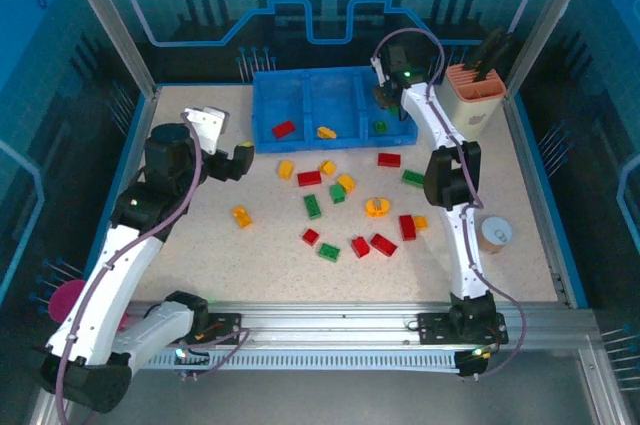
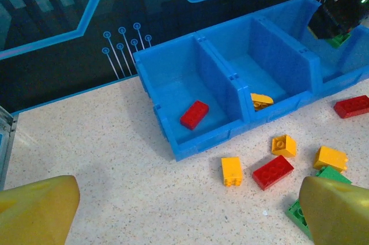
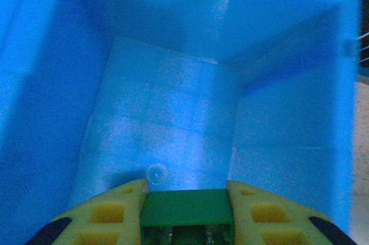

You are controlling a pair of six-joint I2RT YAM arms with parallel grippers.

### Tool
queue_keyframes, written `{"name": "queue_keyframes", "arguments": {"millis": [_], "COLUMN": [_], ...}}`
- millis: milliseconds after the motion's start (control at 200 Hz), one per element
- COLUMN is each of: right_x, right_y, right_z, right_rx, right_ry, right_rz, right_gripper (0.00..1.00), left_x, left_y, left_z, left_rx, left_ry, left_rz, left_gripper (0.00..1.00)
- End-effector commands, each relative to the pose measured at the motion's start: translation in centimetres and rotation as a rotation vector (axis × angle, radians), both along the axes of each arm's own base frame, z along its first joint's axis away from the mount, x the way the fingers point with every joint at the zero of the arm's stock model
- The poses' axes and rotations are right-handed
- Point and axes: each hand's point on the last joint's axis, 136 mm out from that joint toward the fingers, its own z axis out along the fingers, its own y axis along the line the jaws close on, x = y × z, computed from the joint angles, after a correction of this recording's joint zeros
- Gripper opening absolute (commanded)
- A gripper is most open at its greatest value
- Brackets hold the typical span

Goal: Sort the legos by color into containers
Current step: Place the lego in the container.

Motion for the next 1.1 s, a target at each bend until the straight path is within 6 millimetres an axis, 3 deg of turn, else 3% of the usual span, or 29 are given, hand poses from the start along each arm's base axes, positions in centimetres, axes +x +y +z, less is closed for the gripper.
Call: {"name": "queue_keyframes", "arguments": {"millis": [0,185,365,535,716,866,916,1006,1096], "right_x": [0.6,1.5,2.0,1.7,0.5,-2.6,-4.3,-8.4,-13.2], "right_y": [0.2,-0.1,0.0,0.3,0.7,2.4,3.1,4.1,4.2], "right_z": [-0.6,-2.9,-3.3,-1.6,1.7,5.1,7.3,7.8,6.7], "right_rx": [0.01,0.042,0.081,0.103,0.131,0.156,0.173,0.177,0.155], "right_ry": [0.008,0.02,0.014,-0.001,-0.026,-0.029,-0.043,0.006,0.102], "right_rz": [0.03,0.022,0.023,0.039,0.055,0.182,0.256,0.417,0.556], "right_gripper": [0.29,0.33,0.39,0.51,0.54,0.56,0.58,0.62,0.6], "left_x": [-0.3,-0.7,-0.4,-0.2,-0.5,-1.0,-1.1,-1.7,-2.0], "left_y": [0.2,0.2,0.4,0.3,0.3,-0.1,-0.3,-1.3,-1.8], "left_z": [0.3,0.5,0.8,1.0,1.5,1.6,1.9,2.4,2.8], "left_rx": [0.022,0.038,0.048,0.041,0.019,0.009,0.051,0.115,0.112], "left_ry": [-0.009,0.027,0.038,0.038,0.016,-0.008,-0.041,-0.085,-0.095], "left_rz": [-0.009,-0.015,-0.007,-0.005,-0.003,-0.023,-0.031,-0.073,-0.092], "left_gripper": [0.98,0.99,0.99,0.99,0.99,0.99,0.99,0.99,0.99]}}
